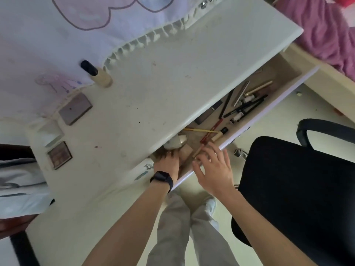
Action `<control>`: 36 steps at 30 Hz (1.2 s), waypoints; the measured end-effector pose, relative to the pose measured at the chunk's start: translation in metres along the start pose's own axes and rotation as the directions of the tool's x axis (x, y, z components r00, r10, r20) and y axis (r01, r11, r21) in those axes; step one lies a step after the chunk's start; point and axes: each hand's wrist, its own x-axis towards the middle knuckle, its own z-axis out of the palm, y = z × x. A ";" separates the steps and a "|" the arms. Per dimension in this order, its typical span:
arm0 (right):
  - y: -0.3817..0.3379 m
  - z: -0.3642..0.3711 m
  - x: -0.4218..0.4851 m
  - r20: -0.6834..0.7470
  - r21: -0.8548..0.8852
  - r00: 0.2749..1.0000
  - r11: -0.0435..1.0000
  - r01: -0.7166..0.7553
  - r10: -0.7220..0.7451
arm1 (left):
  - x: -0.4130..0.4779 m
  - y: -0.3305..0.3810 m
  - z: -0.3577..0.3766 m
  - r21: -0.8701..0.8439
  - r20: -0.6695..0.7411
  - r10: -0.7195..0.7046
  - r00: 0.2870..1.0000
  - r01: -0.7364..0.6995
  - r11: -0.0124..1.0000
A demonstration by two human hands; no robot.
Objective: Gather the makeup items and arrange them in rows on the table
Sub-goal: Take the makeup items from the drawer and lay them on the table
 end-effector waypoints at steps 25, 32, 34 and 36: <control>-0.085 0.026 0.087 0.720 -0.406 0.689 0.754 0.516 -0.084 | -0.097 -0.116 -0.003 -0.814 -0.072 -0.189 0.979 0.052 0.578; -0.092 0.028 0.090 0.747 -0.530 0.663 0.557 0.639 -0.050 | -0.113 -0.139 -0.001 -0.839 -0.138 -0.175 0.975 -0.021 0.544; -0.097 0.014 0.090 0.753 -0.513 0.654 0.564 0.647 -0.065 | -0.118 -0.147 -0.006 -0.848 -0.149 -0.204 0.968 -0.019 0.530; -0.099 -0.006 0.089 0.742 -0.480 0.664 0.622 0.618 -0.087 | -0.121 -0.155 -0.013 -0.863 -0.155 -0.247 0.957 -0.010 0.505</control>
